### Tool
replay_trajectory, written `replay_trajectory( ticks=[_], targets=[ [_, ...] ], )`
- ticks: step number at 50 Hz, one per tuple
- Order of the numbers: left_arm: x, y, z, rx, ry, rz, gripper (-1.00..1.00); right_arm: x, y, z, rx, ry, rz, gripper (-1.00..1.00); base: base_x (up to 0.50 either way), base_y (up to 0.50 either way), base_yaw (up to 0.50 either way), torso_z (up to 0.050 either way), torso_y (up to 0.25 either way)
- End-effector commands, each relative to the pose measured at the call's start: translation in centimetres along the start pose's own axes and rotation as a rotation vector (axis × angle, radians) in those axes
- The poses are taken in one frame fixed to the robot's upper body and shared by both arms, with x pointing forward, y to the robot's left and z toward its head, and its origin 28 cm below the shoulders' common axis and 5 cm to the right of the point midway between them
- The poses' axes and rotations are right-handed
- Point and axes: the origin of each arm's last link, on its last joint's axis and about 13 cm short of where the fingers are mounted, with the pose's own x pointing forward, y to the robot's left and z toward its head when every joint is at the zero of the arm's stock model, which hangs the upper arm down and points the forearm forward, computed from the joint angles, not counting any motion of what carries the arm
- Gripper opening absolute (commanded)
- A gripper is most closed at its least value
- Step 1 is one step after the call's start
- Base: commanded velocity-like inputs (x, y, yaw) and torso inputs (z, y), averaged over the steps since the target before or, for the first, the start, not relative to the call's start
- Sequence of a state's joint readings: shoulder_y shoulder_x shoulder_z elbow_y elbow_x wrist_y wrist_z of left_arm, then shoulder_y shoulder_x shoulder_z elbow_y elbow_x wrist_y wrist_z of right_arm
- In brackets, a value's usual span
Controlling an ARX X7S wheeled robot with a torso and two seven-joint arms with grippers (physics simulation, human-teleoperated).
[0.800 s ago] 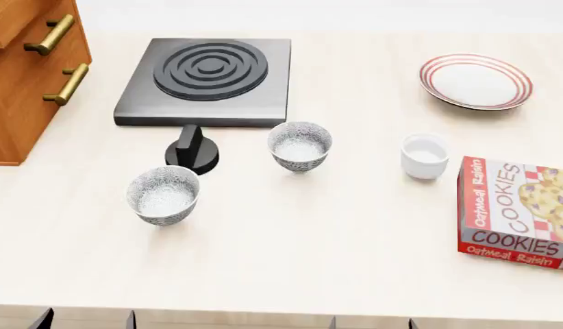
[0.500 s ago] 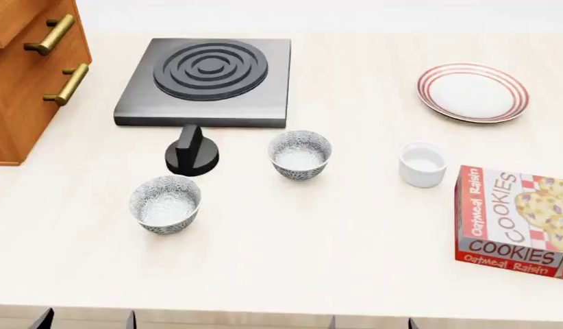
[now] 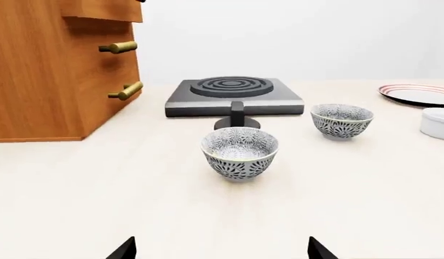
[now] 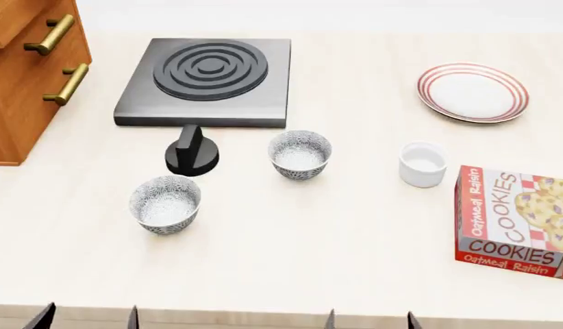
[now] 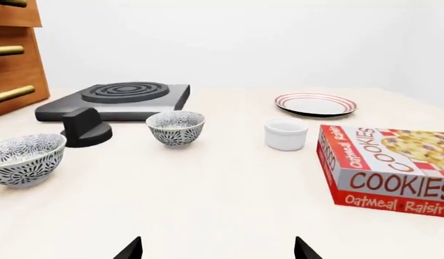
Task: Pick the akita bowl next to the ramekin and place it on the plate.
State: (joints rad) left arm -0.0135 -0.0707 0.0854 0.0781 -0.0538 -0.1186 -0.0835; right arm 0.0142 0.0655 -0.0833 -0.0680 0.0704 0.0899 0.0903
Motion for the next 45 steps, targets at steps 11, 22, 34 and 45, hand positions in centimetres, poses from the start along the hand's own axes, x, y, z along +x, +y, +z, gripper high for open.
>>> replay_trajectory(
  ticks=[11, 22, 34, 45],
  targets=[
    [4.9, -0.8, 24.1, 0.063, -0.201, -0.027, 1.0, 4.0, 3.2, 20.4, 0.136, -0.228, -0.123, 1.0, 0.0, 0.0, 0.0, 0.0, 0.0],
    [1.7, 5.2, 25.5, 0.016, -0.091, 0.186, 1.0, 5.6, -1.8, 25.4, 0.063, -0.323, -0.245, 1.0, 0.0, 0.0, 0.0, 0.0, 0.0],
    [0.6, 5.3, 21.5, -0.027, -0.048, 0.127, 1.0, 5.5, -3.4, 20.2, -0.03, -0.27, -0.268, 1.0, 0.0, 0.0, 0.0, 0.0, 0.0],
    [0.6, 5.9, 20.9, -0.119, -0.012, 0.169, 1.0, 5.6, -3.5, 20.4, -0.001, -0.259, -0.283, 1.0, 0.0, 0.0, 0.0, 0.0, 0.0]
  ],
)
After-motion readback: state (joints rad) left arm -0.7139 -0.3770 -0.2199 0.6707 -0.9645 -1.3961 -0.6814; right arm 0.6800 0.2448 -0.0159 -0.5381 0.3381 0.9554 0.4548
